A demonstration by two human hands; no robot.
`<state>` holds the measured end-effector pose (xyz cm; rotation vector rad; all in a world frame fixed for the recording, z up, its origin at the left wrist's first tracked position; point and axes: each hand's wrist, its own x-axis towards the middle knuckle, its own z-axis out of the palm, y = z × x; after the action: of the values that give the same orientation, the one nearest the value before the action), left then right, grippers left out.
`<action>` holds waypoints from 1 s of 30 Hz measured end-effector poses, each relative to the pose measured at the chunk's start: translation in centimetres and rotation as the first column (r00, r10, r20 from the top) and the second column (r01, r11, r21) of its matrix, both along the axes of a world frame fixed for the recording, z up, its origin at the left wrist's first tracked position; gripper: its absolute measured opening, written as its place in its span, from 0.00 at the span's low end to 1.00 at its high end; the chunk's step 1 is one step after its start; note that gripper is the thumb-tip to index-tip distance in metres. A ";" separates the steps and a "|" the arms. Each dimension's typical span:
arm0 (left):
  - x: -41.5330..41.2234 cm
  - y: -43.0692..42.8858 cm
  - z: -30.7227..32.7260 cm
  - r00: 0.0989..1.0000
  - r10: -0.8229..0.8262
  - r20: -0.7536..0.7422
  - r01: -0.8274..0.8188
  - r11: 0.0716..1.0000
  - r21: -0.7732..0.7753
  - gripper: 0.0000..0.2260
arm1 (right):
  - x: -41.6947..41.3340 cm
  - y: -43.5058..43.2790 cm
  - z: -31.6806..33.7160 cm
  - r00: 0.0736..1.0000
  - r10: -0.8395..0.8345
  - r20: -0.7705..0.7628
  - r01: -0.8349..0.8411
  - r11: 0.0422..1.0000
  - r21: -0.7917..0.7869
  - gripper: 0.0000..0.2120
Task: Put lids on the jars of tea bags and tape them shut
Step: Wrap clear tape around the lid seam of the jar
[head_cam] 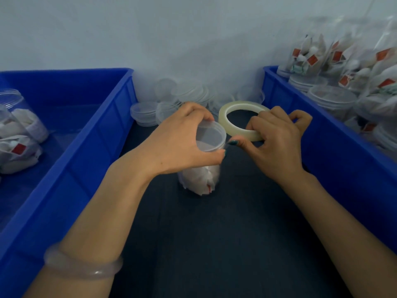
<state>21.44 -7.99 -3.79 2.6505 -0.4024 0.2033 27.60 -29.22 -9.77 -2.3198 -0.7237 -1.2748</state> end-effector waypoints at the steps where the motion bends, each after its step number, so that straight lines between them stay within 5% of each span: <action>1: 0.0 0.1 0.1 1.000 -0.010 -0.010 0.010 1.000 0.001 0.33 | 0.0 0.1 -0.1 1.000 0.004 0.000 -0.004 1.000 -0.005 0.28; 7: -0.5 0.2 0.4 0.996 0.074 -0.042 -0.067 0.987 0.147 0.40 | -0.4 0.5 -0.5 1.000 -0.015 -0.021 0.014 1.000 -0.023 0.27; 11: -1.4 -0.3 0.2 0.975 0.179 0.131 -0.210 0.934 0.289 0.41 | -0.7 0.6 -0.6 0.999 -0.039 -0.007 0.039 0.999 -0.017 0.28; 15: -1.9 -0.8 -0.5 0.964 0.187 0.189 -0.224 0.955 0.196 0.37 | -0.9 0.8 -0.7 0.999 -0.027 -0.040 0.026 0.999 -0.028 0.28; 23: -1.4 1.9 -0.3 0.999 0.038 -0.028 -0.042 0.984 -0.171 0.44 | -0.1 -1.2 0.7 0.980 0.182 -0.077 -0.192 0.971 -0.143 0.23; 30: -1.1 2.5 -0.1 0.988 -0.100 -0.117 0.062 0.954 -0.295 0.41 | 0.0 -0.6 0.1 0.988 0.111 -0.110 -0.123 0.986 -0.110 0.24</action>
<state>20.33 -5.47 -3.85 2.3377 -0.4037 0.0565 27.55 -29.86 -9.64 -2.3762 -0.9071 -1.0793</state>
